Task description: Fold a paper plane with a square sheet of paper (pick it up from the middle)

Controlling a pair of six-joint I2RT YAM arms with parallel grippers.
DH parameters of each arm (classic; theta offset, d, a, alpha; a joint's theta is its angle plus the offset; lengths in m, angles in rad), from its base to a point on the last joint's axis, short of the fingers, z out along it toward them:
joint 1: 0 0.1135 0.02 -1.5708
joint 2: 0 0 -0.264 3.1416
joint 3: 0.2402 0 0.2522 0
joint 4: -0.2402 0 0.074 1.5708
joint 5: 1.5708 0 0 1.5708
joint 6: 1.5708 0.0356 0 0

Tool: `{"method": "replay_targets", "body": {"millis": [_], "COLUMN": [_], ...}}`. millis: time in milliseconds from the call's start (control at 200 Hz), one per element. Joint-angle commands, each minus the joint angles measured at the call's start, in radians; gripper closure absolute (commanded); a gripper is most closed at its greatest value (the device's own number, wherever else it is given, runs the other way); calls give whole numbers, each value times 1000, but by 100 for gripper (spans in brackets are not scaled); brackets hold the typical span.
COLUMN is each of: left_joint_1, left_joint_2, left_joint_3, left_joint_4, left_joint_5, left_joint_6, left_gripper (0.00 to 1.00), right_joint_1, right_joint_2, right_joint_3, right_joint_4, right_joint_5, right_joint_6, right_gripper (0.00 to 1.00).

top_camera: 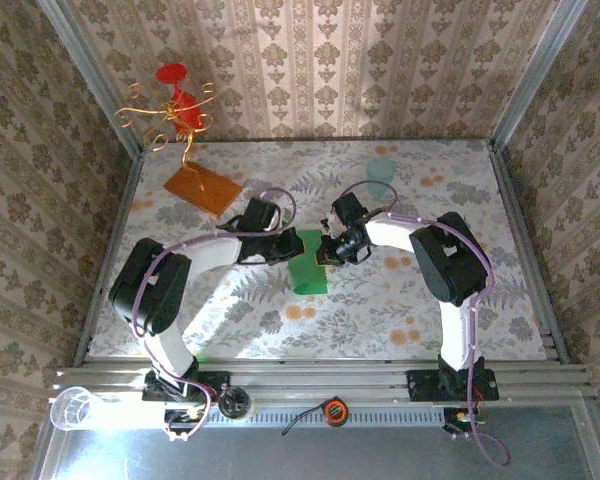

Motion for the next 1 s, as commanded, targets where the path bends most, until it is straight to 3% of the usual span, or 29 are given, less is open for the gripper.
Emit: {"method": "replay_targets", "body": {"millis": [0, 260, 635, 860, 995], "left_joint_1": [-15, -37, 32, 106, 98], "left_joint_2": [-9, 43, 75, -21, -98], "left_joint_3": [-48, -62, -187, -281, -254], "left_joint_4": [63, 81, 122, 114, 107], "left_joint_5": [-3, -1, -2, -3, 12], "left_joint_6": [-87, -103, -134, -129, -131], "left_gripper": [100, 100, 100, 100, 100], "right_joint_1": [-2, -3, -3, -3, -3], "right_joint_2": [161, 160, 167, 172, 173], "right_joint_3": [-115, -115, -124, -132, -132], "right_joint_4": [-216, -216, -214, -209, -210], "right_joint_5": [282, 288, 303, 312, 312], "right_joint_6": [4, 10, 15, 16, 15], "right_gripper": [98, 98, 99, 99, 99]}}
